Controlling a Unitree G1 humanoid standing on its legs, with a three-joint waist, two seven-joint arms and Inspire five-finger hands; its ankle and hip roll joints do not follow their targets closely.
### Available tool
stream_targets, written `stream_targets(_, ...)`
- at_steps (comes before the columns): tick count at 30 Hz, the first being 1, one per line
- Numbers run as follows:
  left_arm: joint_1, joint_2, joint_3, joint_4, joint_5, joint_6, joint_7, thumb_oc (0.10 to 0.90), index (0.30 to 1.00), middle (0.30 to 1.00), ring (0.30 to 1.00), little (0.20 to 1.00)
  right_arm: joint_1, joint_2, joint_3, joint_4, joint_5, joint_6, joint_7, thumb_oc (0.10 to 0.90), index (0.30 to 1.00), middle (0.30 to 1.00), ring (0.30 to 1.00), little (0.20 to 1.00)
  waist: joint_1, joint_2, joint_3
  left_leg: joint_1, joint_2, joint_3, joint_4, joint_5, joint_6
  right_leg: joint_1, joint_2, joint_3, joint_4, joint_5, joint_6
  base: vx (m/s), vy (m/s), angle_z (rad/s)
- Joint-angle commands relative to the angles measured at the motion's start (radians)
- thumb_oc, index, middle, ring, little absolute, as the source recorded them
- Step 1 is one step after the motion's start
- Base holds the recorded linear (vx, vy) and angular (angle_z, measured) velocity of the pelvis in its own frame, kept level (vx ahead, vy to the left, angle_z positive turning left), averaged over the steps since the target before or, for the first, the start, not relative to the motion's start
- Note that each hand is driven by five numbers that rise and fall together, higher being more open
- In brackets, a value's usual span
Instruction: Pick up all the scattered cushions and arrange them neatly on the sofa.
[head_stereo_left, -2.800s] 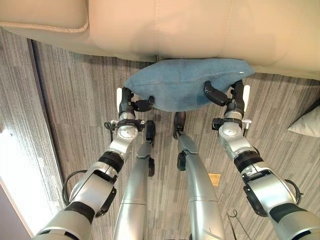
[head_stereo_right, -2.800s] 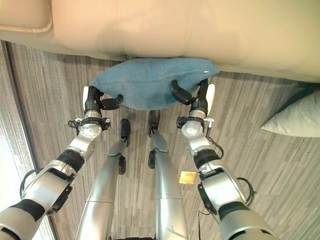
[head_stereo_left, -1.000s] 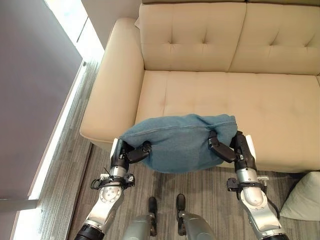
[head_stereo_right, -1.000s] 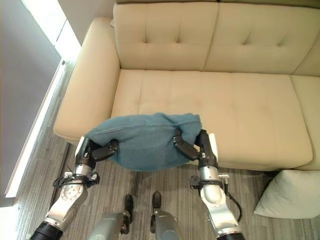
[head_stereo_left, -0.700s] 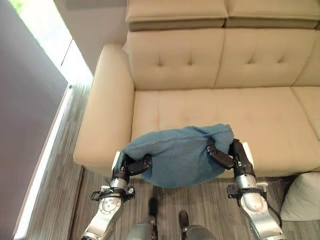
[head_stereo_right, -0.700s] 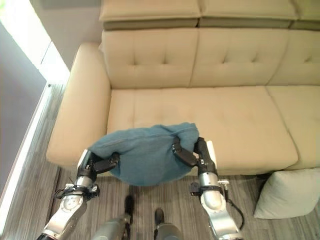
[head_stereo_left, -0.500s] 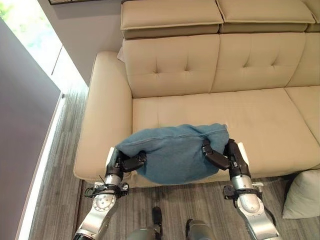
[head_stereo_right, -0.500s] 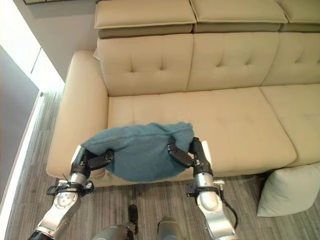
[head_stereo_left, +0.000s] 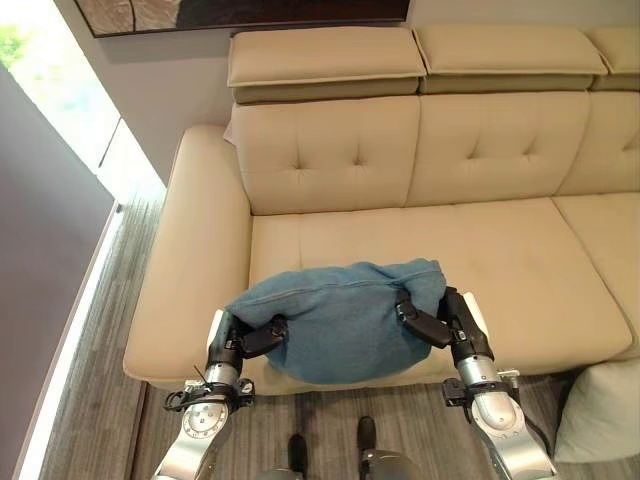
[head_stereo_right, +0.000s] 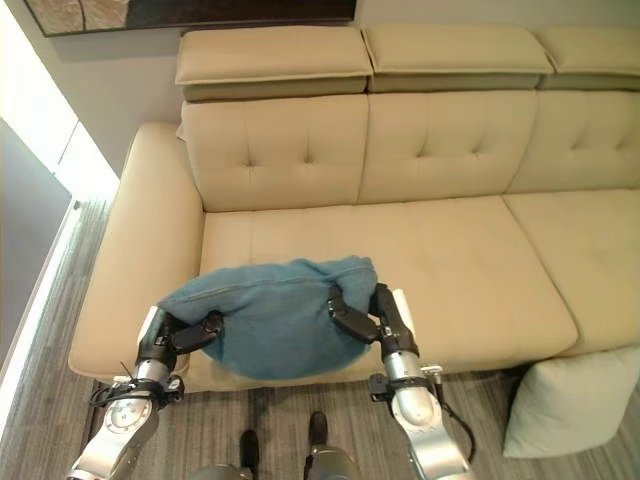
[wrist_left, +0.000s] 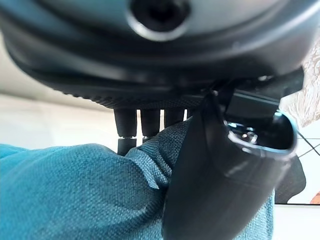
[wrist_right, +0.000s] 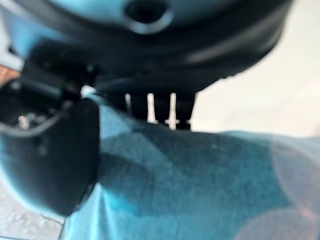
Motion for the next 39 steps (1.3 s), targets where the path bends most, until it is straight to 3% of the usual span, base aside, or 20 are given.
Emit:
stream_targets(1, -0.113, -0.023, -0.036, -0.109, 0.003, -0.117, -0.040, 0.400, 0.300, 0.300, 0.300, 0.300, -0.103, -0.013, -0.049, -0.159, 0.050, -0.147, -0.033, 0.400, 0.300, 0.300, 0.300, 0.300, -0.021, -0.023, -0.069, -0.117, 0.042, 0.009, 0.332, -0.131, -0.020, 0.068, 0.011, -0.001, -0.011, -0.092, 0.013, 0.03, -0.094, 0.39)
stream_targets(4, -0.114, -0.023, -0.038, -0.110, 0.002, -0.114, -0.042, 0.400, 0.300, 0.300, 0.300, 0.300, -0.097, -0.010, -0.050, -0.155, 0.053, -0.142, -0.033, 0.400, 0.300, 0.300, 0.300, 0.300, -0.020, -0.022, -0.071, -0.134, 0.030, 0.007, 0.329, -0.139, -0.011, 0.078, 0.015, -0.002, -0.015, -0.101, 0.009, 0.10, -0.085, 0.13)
stream_targets(7, -0.105, -0.022, -0.038, -0.109, 0.004, -0.111, -0.050, 0.400, 0.300, 0.300, 0.300, 0.300, -0.085, -0.010, -0.059, -0.152, 0.052, -0.140, -0.029, 0.400, 0.300, 0.300, 0.300, 0.300, -0.018, -0.025, -0.087, -0.137, 0.002, 0.018, 0.245, -0.159, 0.000, 0.101, 0.016, -0.001, -0.040, -0.107, 0.019, 0.21, -0.047, 0.02)
stream_targets(9, -0.105, -0.017, -0.037, -0.109, 0.006, -0.101, -0.057, 0.400, 0.300, 0.300, 0.300, 0.300, -0.082, -0.007, -0.067, -0.150, 0.051, -0.134, -0.037, 0.400, 0.300, 0.300, 0.300, 0.300, -0.008, -0.021, -0.090, -0.201, -0.020, 0.065, 0.163, -0.097, 0.001, 0.131, 0.032, -0.005, -0.061, -0.119, 0.022, 0.17, -0.012, 0.12)
stream_targets(12, -0.091, -0.016, -0.025, -0.109, 0.006, -0.096, -0.059, 0.400, 0.300, 0.300, 0.300, 0.300, -0.086, 0.005, -0.065, -0.140, 0.050, -0.132, -0.043, 0.400, 0.300, 0.300, 0.300, 0.300, 0.012, -0.002, -0.091, -0.224, -0.035, 0.067, 0.110, -0.055, -0.004, 0.155, 0.060, 0.021, -0.059, -0.146, 0.022, 0.14, 0.030, 0.10)
stream_targets(19, -0.042, -0.007, -0.004, -0.121, -0.004, -0.096, -0.077, 0.400, 0.300, 0.300, 0.300, 0.300, -0.081, 0.029, -0.048, -0.142, 0.045, -0.127, -0.015, 0.400, 0.300, 0.300, 0.300, 0.300, 0.029, -0.001, -0.113, -0.134, -0.049, 0.055, 0.058, -0.080, 0.032, 0.189, 0.026, 0.047, -0.027, -0.177, 0.043, 0.19, 0.115, -0.37)
stream_targets(22, -0.046, 0.001, 0.002, -0.126, 0.000, -0.093, -0.080, 0.400, 0.300, 0.300, 0.300, 0.300, -0.082, 0.045, -0.042, -0.140, 0.038, -0.126, -0.001, 0.400, 0.300, 0.300, 0.300, 0.300, 0.033, 0.001, -0.113, -0.091, -0.050, 0.073, 0.037, -0.101, 0.056, 0.157, 0.000, 0.052, 0.076, -0.176, 0.072, 0.11, 0.147, -0.28)
stream_targets(23, -0.051, 0.011, 0.008, -0.131, 0.003, -0.095, -0.078, 0.400, 0.300, 0.300, 0.300, 0.300, -0.094, 0.047, -0.036, -0.140, 0.029, -0.124, 0.005, 0.400, 0.300, 0.300, 0.300, 0.300, 0.028, 0.004, -0.098, -0.073, -0.049, 0.079, 0.034, -0.108, 0.074, 0.100, -0.016, 0.066, 0.197, -0.144, 0.097, 0.06, 0.149, -0.14)
stream_targets(27, -0.066, 0.022, 0.016, -0.130, 0.009, -0.098, -0.066, 0.400, 0.300, 0.300, 0.300, 0.300, -0.100, 0.057, -0.033, -0.144, 0.027, -0.126, 0.006, 0.400, 0.300, 0.300, 0.300, 0.300, 0.018, 0.012, -0.079, -0.062, -0.042, 0.065, 0.030, -0.113, 0.085, 0.010, -0.017, 0.086, 0.309, -0.123, 0.104, 0.03, 0.045, 0.03)
stream_targets(30, -0.080, 0.017, 0.016, -0.128, 0.019, -0.105, -0.057, 0.400, 0.300, 0.300, 0.300, 0.300, -0.102, 0.060, -0.038, -0.143, 0.024, -0.129, 0.003, 0.400, 0.300, 0.300, 0.300, 0.300, 0.002, 0.020, -0.074, -0.040, -0.044, 0.042, 0.009, -0.117, 0.079, -0.032, -0.012, 0.094, 0.228, -0.125, 0.091, 0.07, -0.020, 0.13)
stream_targets(31, -0.088, 0.013, 0.011, -0.134, 0.022, -0.108, -0.054, 0.400, 0.300, 0.300, 0.300, 0.300, -0.103, 0.057, -0.041, -0.137, 0.023, -0.127, -0.001, 0.400, 0.300, 0.300, 0.300, 0.300, -0.011, 0.010, -0.069, -0.029, -0.057, 0.029, -0.004, -0.118, 0.074, -0.062, 0.011, 0.121, 0.144, -0.098, 0.089, 0.13, -0.126, 0.16)
stream_targets(32, -0.104, 0.011, 0.015, -0.138, 0.022, -0.117, -0.049, 0.400, 0.300, 0.300, 0.300, 0.300, -0.101, 0.059, -0.051, -0.141, 0.026, -0.130, -0.008, 0.400, 0.300, 0.300, 0.300, 0.300, -0.016, -0.001, -0.074, -0.028, -0.068, 0.012, -0.012, -0.120, 0.067, -0.030, 0.010, 0.130, 0.048, -0.083, 0.097, 0.10, -0.116, 0.34)
stream_targets(34, -0.120, 0.006, 0.013, -0.142, 0.026, -0.120, -0.041, 0.400, 0.300, 0.300, 0.300, 0.300, -0.111, 0.062, -0.049, -0.142, 0.021, -0.131, -0.017, 0.400, 0.300, 0.300, 0.300, 0.300, -0.012, -0.005, -0.081, -0.027, -0.067, 0.013, -0.029, -0.117, 0.061, -0.010, 0.003, 0.118, 0.008, -0.066, 0.096, 0.08, -0.131, 0.54)
stream_targets(39, -0.194, 0.001, 0.018, -0.145, 0.049, -0.122, 0.006, 0.400, 0.300, 0.300, 0.300, 0.300, -0.172, 0.050, -0.046, -0.143, 0.017, -0.127, -0.062, 0.400, 0.300, 0.300, 0.300, 0.300, -0.010, 0.009, -0.116, 0.001, -0.039, 0.007, -0.109, -0.085, 0.030, 0.058, 0.017, 0.066, -0.098, -0.058, 0.073, 0.13, -0.163, 0.15)
